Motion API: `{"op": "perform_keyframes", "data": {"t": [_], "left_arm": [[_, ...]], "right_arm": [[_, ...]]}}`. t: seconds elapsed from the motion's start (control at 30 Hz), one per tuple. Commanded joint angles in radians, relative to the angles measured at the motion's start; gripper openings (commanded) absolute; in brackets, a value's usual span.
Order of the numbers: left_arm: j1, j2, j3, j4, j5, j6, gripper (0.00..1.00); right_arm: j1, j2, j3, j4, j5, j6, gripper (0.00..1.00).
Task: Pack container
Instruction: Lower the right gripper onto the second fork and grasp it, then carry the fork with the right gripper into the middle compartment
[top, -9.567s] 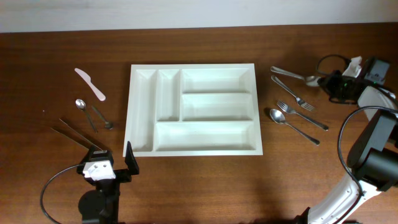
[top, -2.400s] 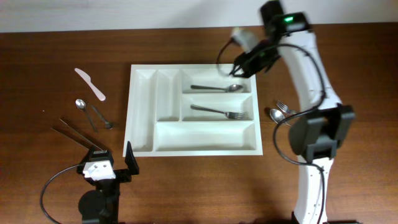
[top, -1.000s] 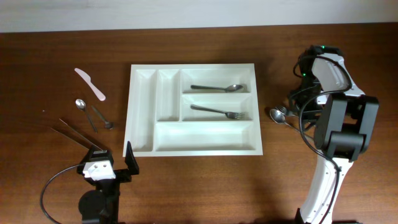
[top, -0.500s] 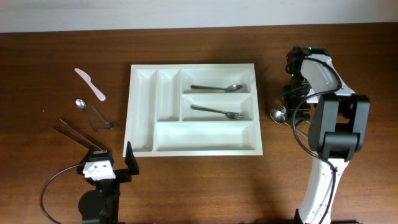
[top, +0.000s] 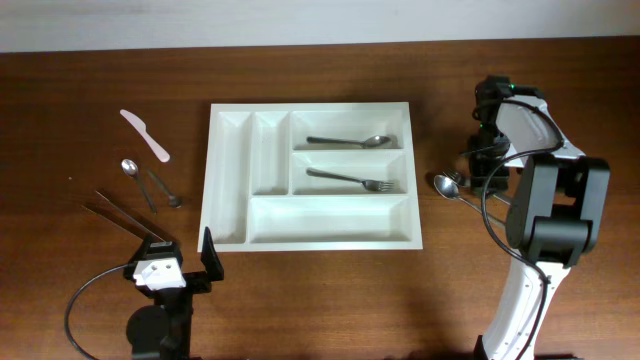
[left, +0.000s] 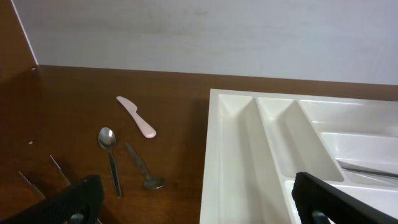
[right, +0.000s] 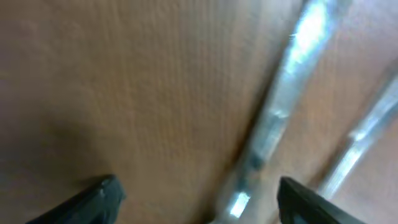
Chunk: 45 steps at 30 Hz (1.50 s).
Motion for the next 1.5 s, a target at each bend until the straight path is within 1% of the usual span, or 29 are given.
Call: {"op": "perform_keyframes", "data": {"t": [0.0, 0.33, 0.4, 0.47, 0.5, 0.57, 0.6, 0.63, 0.73, 0.8, 0.93, 1.13, 1.2, 1.27, 1.4, 1.47], "left_arm": [[0.005, -0.006, -0.008, 0.006, 0.008, 0.012, 0.99], [0.005, -0.006, -0.008, 0.006, 0.008, 0.012, 0.99], [0.005, -0.006, -0.008, 0.006, 0.008, 0.012, 0.99], [0.005, -0.006, -0.008, 0.006, 0.008, 0.012, 0.99], [0.005, -0.006, -0.008, 0.006, 0.008, 0.012, 0.99], [0.005, -0.006, -0.007, 0.006, 0.008, 0.012, 0.99], [0.005, -0.006, -0.008, 0.006, 0.008, 0.012, 0.99], [0.005, -0.006, -0.008, 0.006, 0.008, 0.012, 0.99], [0.005, -0.006, -0.008, 0.006, 0.008, 0.012, 0.99], [0.005, -0.006, -0.008, 0.006, 0.008, 0.012, 0.99], [0.005, -0.006, -0.008, 0.006, 0.008, 0.012, 0.99], [0.005, -0.006, -0.008, 0.006, 0.008, 0.012, 0.99], [0.005, -0.006, -0.008, 0.006, 0.008, 0.012, 0.99], [0.005, -0.006, -0.008, 0.006, 0.008, 0.012, 0.99], [0.005, -0.006, -0.008, 0.006, 0.008, 0.012, 0.99], [0.005, -0.006, -0.008, 0.006, 0.008, 0.012, 0.99]], "right_arm": [[-0.011, 0.064, -0.077, 0.063, 0.02, -0.067, 0.77], [-0.008, 0.064, -0.206, 0.096, 0.008, -0.067, 0.7], [-0.008, 0.064, -0.225, 0.092, 0.002, -0.068, 0.66], [-0.008, 0.064, -0.237, 0.085, -0.013, -0.08, 0.59], [-0.008, 0.064, -0.246, 0.085, -0.021, -0.103, 0.51], [-0.008, 0.064, -0.252, 0.084, -0.025, -0.12, 0.4], [-0.008, 0.064, -0.252, 0.084, -0.026, -0.122, 0.36], [-0.008, 0.064, -0.252, 0.087, -0.032, -0.151, 0.31], [-0.008, 0.064, -0.252, 0.088, -0.041, -0.185, 0.23], [-0.008, 0.064, -0.252, 0.093, -0.04, -0.23, 0.14], [-0.008, 0.064, -0.252, 0.102, -0.04, -0.278, 0.04], [-0.008, 0.064, -0.252, 0.143, -0.04, -0.366, 0.04], [-0.008, 0.064, -0.252, 0.163, -0.04, -0.415, 0.04], [-0.008, 0.064, -0.252, 0.197, -0.04, -0.493, 0.04], [-0.01, 0.064, -0.236, 0.259, -0.04, -0.704, 0.04], [-0.01, 0.064, -0.214, 0.264, -0.04, -0.777, 0.04]]}}
